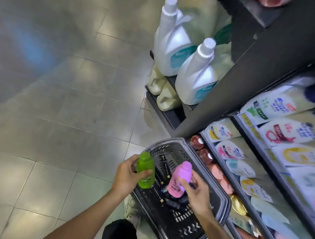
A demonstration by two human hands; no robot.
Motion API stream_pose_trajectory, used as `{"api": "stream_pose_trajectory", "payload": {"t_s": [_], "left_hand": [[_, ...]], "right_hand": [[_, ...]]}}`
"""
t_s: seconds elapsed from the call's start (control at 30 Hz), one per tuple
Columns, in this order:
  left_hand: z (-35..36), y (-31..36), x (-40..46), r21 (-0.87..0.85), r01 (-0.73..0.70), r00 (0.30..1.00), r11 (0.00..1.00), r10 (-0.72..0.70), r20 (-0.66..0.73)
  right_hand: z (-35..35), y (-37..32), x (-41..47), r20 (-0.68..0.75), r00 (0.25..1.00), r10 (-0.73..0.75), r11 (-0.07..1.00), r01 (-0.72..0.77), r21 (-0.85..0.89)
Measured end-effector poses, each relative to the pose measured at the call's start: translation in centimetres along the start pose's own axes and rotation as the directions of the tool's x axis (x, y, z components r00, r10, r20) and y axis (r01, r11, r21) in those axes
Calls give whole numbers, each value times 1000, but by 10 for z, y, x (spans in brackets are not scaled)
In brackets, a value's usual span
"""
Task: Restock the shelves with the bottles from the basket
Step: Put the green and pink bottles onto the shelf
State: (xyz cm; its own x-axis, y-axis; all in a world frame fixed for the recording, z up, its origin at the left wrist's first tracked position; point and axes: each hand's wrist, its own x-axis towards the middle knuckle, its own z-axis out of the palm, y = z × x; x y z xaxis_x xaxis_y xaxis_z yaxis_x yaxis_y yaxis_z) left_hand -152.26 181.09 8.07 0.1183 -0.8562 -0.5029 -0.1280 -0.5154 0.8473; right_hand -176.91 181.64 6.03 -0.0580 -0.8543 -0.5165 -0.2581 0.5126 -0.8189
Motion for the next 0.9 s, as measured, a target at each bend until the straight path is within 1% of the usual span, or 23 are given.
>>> {"api": "stream_pose_trajectory", "payload": {"t_s": [0.07,0.23,0.33,0.4,0.57,0.67,0.8,0.83,0.9], "left_hand": [[-10,29,-18,5,-16,999,1000,16,49],[-22,96,-53,79,-111,978,991,94,188],[-22,136,-71,124,-207,950,971,169,262],[-18,159,-86,135,-255,931,957,205,303],[6,205,-136,76,-334,883,940,283,374],[36,222,-178,22,-353,831,935,303,467],[90,238,-248,-7,-434,743,901,362,564],[103,241,-266,-17,-460,718,887,384,580],[131,250,-308,-28,-530,645,847,425,636]], "right_hand": [[-9,-27,-26,-16,1000,-11,1000,11,-21],[-36,-84,-86,-79,997,-20,999,24,44],[-57,-112,-120,-149,987,-53,995,65,77],[-70,-125,-144,-171,983,-61,990,81,111],[-110,-140,-216,-224,964,-143,970,182,163],[-136,-135,-270,-325,928,-182,952,249,177],[-175,-118,-349,-470,868,-159,934,287,213],[-186,-113,-371,-508,848,-155,927,302,222],[-208,-101,-416,-569,809,-150,918,328,224]]}}
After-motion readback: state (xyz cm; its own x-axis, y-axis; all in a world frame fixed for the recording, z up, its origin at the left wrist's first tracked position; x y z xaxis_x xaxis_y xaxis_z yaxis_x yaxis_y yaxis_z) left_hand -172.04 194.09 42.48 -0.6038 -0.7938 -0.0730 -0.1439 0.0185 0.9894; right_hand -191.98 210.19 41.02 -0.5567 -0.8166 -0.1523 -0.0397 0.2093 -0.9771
